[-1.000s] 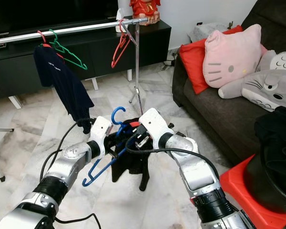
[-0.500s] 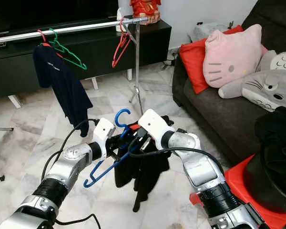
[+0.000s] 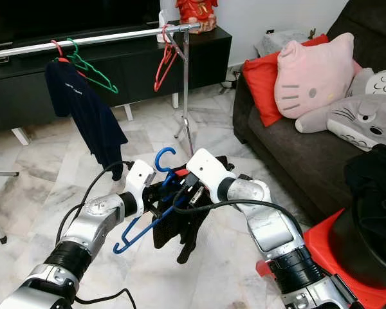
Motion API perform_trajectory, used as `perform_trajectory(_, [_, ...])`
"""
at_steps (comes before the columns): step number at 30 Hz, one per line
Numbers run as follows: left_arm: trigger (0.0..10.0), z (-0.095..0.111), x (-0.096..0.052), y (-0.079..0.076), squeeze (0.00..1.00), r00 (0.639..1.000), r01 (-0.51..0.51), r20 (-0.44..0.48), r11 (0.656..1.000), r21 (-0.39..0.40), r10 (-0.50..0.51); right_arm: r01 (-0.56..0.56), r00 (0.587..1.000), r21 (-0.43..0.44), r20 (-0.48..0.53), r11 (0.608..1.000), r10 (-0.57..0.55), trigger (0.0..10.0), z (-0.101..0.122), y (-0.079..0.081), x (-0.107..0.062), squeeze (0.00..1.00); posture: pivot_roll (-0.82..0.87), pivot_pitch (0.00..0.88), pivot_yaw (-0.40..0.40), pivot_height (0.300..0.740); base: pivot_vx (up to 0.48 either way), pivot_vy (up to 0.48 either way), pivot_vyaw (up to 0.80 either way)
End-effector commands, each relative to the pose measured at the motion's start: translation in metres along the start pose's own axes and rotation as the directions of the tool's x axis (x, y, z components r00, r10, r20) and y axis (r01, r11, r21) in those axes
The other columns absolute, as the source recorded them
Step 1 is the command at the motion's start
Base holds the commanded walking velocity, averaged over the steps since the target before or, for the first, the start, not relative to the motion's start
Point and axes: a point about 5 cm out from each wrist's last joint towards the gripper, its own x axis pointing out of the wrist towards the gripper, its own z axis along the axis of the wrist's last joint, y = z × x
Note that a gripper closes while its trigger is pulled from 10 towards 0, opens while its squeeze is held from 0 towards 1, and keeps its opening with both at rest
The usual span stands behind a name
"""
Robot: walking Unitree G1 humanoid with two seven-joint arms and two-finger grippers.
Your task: Hang hanger
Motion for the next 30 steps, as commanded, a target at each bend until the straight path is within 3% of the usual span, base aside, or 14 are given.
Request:
perform_trajectory(1, [10.0,0.007,0.0,0.001,0.0,0.999,-0.016,0.044,1.0,-0.003,0.016,0.002,1.0,-0.022,0.014,1.0,-0.002,10.0,0.006,-0.002,-0.002,0.35,-0.09,0.055,-0.025,0.74,0.0,0.0,0.0])
perform_trajectory(2, [10.0,0.007,0.0,0.002,0.0,0.998,-0.026,0.049,1.0,-0.003,0.026,0.002,1.0,-0.025,0.011,1.0,-0.002,10.0,0.005,-0.003,-0.003,0.91,-0.09,0.055,-0.025,0.74,0.0,0.0,0.0])
perform_trajectory(3, [10.0,0.007,-0.001,0.003,0.0,0.998,-0.039,0.055,0.999,-0.006,0.04,0.002,1.0,-0.027,0.009,1.0,-0.002,10.0,0.005,-0.003,-0.003,1.0,-0.09,0.055,-0.025,0.74,0.0,0.0,0.0])
perform_trajectory(8, [10.0,0.011,0.0,0.007,0.0,0.993,-0.081,0.083,0.997,-0.015,0.082,0.0,1.0,-0.034,0.008,0.999,0.0,10.0,0.005,-0.002,-0.005,1.0,-0.09,0.055,-0.026,0.74,0.0,0.0,0.0])
perform_trajectory(20, [10.0,0.012,0.0,0.005,0.0,0.993,-0.065,0.101,0.998,-0.025,0.068,0.027,0.999,-0.028,0.037,0.999,-0.026,10.0,0.011,-0.004,-0.005,1.0,-0.09,0.055,-0.028,0.74,0.0,0.0,0.0])
perform_trajectory(25, [10.0,0.011,-0.003,0.004,0.0,0.995,-0.02,0.093,1.0,-0.014,0.022,0.148,0.986,0.006,0.071,0.989,-0.148,10.0,0.015,-0.023,-0.012,1.0,-0.09,0.055,-0.028,0.74,0.0,0.0,0.0])
perform_trajectory(30, [10.0,0.007,-0.008,0.006,0.0,0.997,0.02,0.072,1.0,-0.002,-0.02,0.195,0.978,-0.014,0.072,0.981,-0.194,10.0,0.011,-0.036,-0.021,1.0,-0.09,0.055,-0.028,0.74,0.0,0.0,0.0])
